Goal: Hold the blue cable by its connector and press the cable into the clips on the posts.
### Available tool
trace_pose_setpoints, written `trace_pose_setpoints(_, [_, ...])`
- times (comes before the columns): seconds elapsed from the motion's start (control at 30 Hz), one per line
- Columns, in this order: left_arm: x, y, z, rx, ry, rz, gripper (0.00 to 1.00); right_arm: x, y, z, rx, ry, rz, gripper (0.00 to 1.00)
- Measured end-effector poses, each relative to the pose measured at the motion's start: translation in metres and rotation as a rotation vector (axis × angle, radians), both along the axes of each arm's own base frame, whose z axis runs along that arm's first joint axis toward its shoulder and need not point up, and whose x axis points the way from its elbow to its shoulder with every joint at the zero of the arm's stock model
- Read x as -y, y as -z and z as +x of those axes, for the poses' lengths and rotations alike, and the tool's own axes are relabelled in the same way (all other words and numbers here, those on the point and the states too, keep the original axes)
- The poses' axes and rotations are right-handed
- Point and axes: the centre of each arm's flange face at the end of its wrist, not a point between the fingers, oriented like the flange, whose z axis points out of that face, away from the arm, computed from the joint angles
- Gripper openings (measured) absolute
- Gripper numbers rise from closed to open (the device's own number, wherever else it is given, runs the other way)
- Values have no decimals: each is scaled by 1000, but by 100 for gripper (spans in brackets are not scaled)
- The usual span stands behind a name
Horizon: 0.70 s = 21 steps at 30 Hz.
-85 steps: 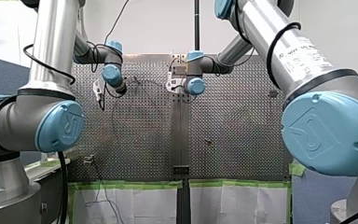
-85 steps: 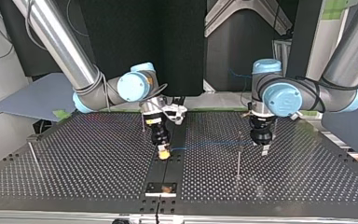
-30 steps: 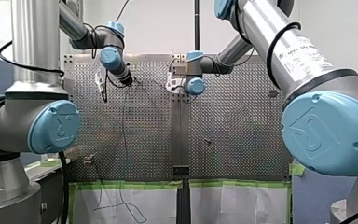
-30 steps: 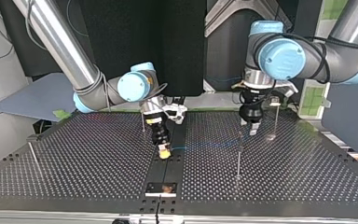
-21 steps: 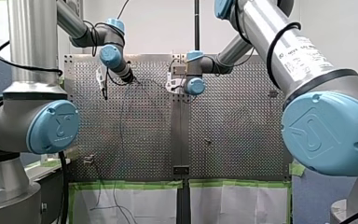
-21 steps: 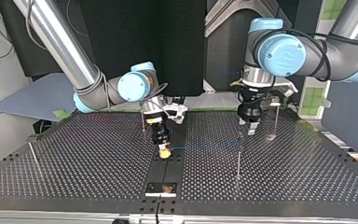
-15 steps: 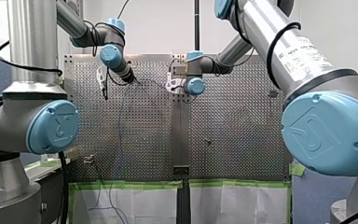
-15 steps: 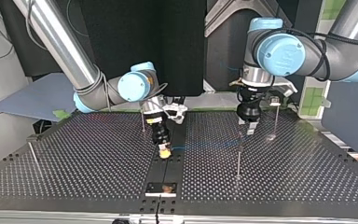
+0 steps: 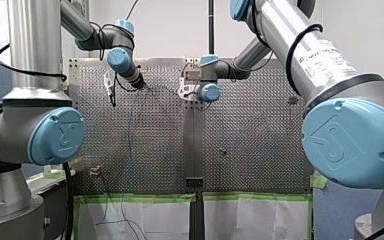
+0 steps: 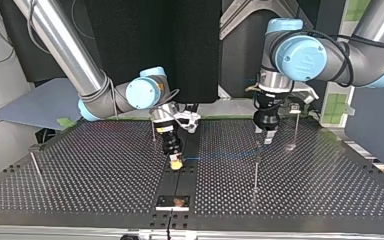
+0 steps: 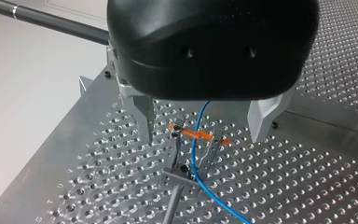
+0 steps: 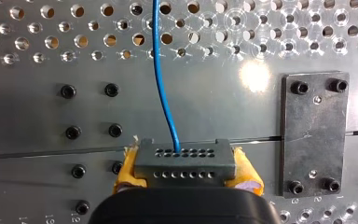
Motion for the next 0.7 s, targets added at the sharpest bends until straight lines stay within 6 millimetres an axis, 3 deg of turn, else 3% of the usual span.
trace_pose_setpoints(0.7, [17,-1,-8,14,68,132,100,4,1,-5,-8,8,10,0])
